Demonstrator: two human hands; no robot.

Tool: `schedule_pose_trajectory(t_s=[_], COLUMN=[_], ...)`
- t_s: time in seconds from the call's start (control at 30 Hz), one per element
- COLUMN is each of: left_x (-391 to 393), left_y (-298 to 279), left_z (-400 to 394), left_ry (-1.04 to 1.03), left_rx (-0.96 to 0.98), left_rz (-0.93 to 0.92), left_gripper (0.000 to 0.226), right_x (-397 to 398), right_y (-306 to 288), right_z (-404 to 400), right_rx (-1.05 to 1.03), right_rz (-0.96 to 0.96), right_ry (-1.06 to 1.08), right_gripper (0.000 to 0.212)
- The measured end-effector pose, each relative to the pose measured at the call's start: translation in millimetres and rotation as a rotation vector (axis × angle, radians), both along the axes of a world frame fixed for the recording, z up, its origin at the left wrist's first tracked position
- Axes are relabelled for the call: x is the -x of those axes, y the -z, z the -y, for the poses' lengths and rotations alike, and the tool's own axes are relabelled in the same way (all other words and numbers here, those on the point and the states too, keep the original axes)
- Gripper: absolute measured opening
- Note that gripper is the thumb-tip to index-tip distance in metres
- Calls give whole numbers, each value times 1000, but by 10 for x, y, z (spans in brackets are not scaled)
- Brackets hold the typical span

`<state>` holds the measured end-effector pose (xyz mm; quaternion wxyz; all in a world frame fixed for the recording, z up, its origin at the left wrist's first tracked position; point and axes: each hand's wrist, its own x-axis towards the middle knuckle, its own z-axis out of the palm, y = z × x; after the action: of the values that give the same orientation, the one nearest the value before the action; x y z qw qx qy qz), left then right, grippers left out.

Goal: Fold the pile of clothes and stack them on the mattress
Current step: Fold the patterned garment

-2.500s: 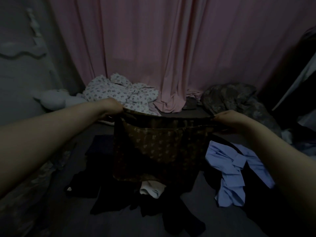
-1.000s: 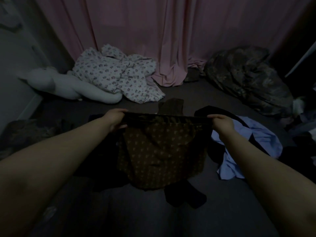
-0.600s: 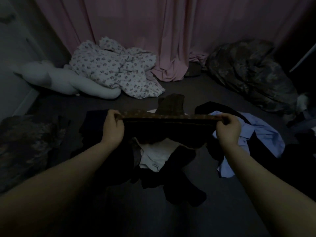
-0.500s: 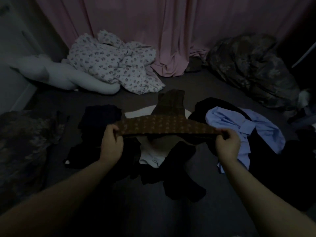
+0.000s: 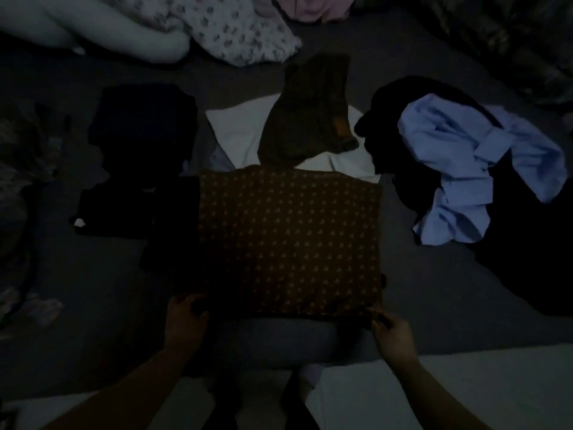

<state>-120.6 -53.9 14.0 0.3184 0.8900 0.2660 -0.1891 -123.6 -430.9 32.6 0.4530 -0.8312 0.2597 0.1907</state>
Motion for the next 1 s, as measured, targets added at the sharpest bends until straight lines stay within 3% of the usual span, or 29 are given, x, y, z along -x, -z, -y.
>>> schedule_pose_trajectory(t_s=[0.13,0.23,0.3,0.43,0.5,0.6,0.73,0.8,0.9,1.0], left_x=[60,-284,-653,-1537,-1991,-2551,-2913,-2879,-2438,-1891], left_y=[122,101,-38,-443,-561,-561,-303,-47,246,408], left_z=[-101,-278,-320,-253,-223,-68,174,297,558,857], left_ry=[166,259,155,-283,-312,-392,-560,-466,-91,344], left_rx=[-88,89,280,602,676,778,941,831,354,56], left_rz=[-169,-184,-203,-333,-371,-273,-41,137,293,481], left_gripper=[37,32,26,6,15,7,5,14,22,35], right_x=[119,-248,-687,-1678,-2140,-2716,-3191,-3185,-2725,-2096], right_y=[183,21,-167,-510,-553,-391,123,319,426,556], right_z=[87,151,188,168,122,36,-108,-173,-306,-372], right_rx=[-51,-186,-294,-404,-444,-420,-368,-297,-26,43], right_rz=[-174,-262,-275,-182,-122,-63,-35,17,175,151], right_ry=[-96,-95,-90,-40,61,109,291,384,342,563], right_gripper=[26,23,18,26,23,11,47,58,26,48])
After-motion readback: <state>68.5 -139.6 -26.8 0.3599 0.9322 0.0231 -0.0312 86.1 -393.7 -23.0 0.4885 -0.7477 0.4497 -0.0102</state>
